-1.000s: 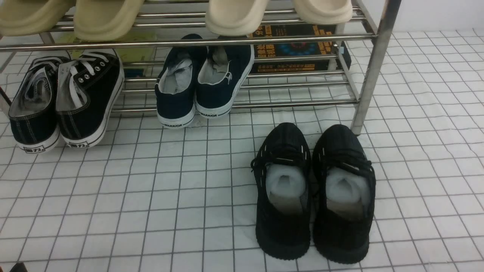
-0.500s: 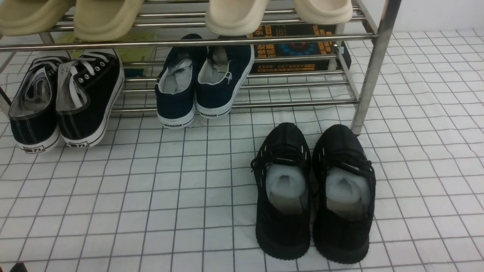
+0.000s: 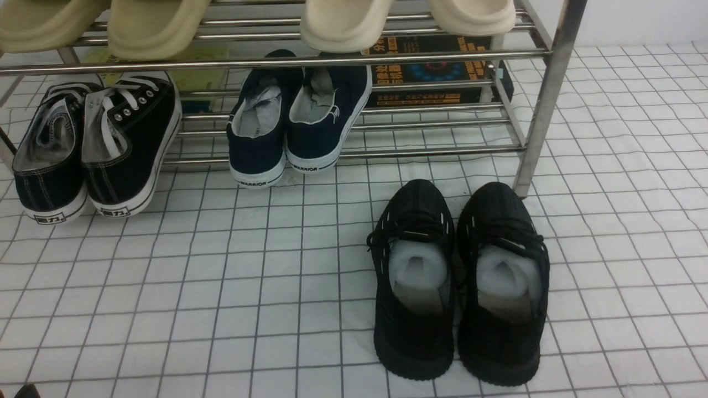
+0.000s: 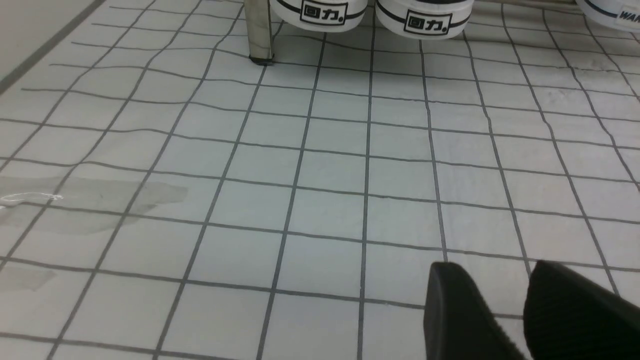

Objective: Take the shoes off the shelf with your hand from the white checkered tablecloth.
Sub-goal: 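Grasp the leftmost shoe on the bottom shelf of the shoe rack with the left gripper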

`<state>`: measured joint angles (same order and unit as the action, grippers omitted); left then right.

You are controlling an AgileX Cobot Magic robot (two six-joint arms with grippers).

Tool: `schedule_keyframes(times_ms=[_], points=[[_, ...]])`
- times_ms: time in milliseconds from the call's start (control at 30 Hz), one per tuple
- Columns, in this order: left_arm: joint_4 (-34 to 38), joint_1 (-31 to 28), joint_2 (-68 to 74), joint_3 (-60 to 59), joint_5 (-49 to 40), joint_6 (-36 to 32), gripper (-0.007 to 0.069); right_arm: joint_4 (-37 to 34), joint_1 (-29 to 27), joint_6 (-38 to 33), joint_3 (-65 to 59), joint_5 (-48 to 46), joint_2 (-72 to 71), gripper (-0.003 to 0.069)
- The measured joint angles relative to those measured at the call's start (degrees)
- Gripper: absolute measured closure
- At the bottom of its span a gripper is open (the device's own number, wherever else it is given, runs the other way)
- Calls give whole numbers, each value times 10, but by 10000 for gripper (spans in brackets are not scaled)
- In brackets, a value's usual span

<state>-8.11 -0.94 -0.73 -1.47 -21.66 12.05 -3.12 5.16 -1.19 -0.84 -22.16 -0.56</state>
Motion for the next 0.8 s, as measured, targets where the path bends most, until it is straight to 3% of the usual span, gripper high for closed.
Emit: schedule_keyframes(times_ms=[300, 533, 800], points=[[141, 0, 0, 0, 1, 132, 384, 0, 0, 0, 0, 0, 0, 472], [289, 0, 0, -1, 0, 275, 384, 0, 0, 0, 0, 0, 0, 461], [315, 0, 0, -1, 49, 320, 384, 0, 0, 0, 0, 0, 0, 454]])
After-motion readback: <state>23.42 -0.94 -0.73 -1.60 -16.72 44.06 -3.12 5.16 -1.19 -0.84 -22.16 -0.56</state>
